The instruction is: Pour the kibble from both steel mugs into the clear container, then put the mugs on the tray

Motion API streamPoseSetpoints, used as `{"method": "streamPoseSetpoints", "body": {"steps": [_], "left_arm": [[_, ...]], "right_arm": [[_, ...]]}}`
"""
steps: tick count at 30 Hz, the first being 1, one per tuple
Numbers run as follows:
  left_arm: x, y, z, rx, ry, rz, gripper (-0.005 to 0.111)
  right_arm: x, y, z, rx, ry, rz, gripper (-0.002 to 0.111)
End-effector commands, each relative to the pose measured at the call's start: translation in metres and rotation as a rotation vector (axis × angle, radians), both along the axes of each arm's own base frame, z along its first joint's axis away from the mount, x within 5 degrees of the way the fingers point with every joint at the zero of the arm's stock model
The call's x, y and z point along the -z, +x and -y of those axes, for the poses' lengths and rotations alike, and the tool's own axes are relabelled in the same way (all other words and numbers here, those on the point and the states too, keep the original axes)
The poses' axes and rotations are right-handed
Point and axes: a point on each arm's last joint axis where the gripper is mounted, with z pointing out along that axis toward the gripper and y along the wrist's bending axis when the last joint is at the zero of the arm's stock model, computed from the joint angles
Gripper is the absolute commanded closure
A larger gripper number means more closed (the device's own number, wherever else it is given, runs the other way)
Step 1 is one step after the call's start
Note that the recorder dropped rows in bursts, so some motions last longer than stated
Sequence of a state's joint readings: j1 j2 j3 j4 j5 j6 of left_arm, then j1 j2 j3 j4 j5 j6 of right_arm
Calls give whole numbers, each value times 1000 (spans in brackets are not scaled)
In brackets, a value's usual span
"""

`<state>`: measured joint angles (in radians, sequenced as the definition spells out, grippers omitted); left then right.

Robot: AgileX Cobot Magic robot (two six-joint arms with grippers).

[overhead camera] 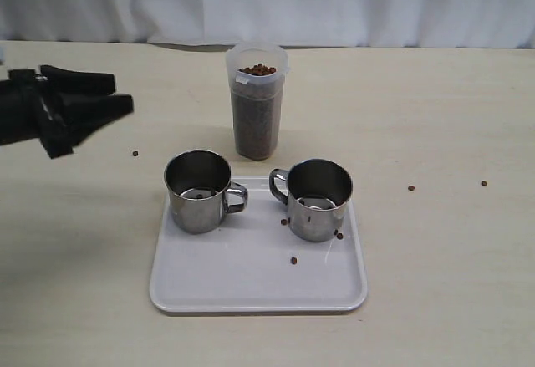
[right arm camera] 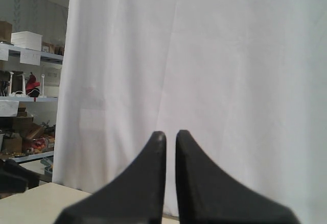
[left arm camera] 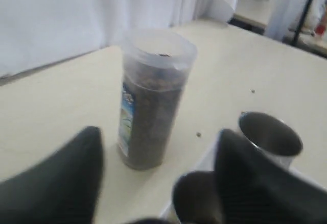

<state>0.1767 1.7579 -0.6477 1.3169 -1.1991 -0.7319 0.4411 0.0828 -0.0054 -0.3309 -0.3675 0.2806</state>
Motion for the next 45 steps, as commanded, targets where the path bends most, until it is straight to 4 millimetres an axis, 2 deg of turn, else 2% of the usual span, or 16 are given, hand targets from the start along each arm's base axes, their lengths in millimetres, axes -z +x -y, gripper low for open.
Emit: {"method": "streamPoseSetpoints", "body": {"steps": [1,6,10,18,23,32,37,45], "left_arm": [[-31,-10,-22,-61,-43,-3,107],[-50,-37,-26,-196,-105,70,107],[-65,-66,-25,-369,-121,172,107],[-73,-130,-26,-662,-113,335,107],[-73,-159,-24,-738,-89,399,107],[-58,-188,-28,-893,-119,418,107],[-52,-192,-30,-930,-60,368,107],[-55,-204,-22,-875,-111,389,107]], "right_arm": [[2,0,0,1,0,-7,103],[2,0,0,1,0,-7,103],[2,0,0,1,0,-7,103],[2,0,0,1,0,-7,103],[2,0,0,1,0,-7,103],[2,0,0,1,0,-7,103],[2,0,0,1,0,-7,103],[2,0,0,1,0,-7,103]]}}
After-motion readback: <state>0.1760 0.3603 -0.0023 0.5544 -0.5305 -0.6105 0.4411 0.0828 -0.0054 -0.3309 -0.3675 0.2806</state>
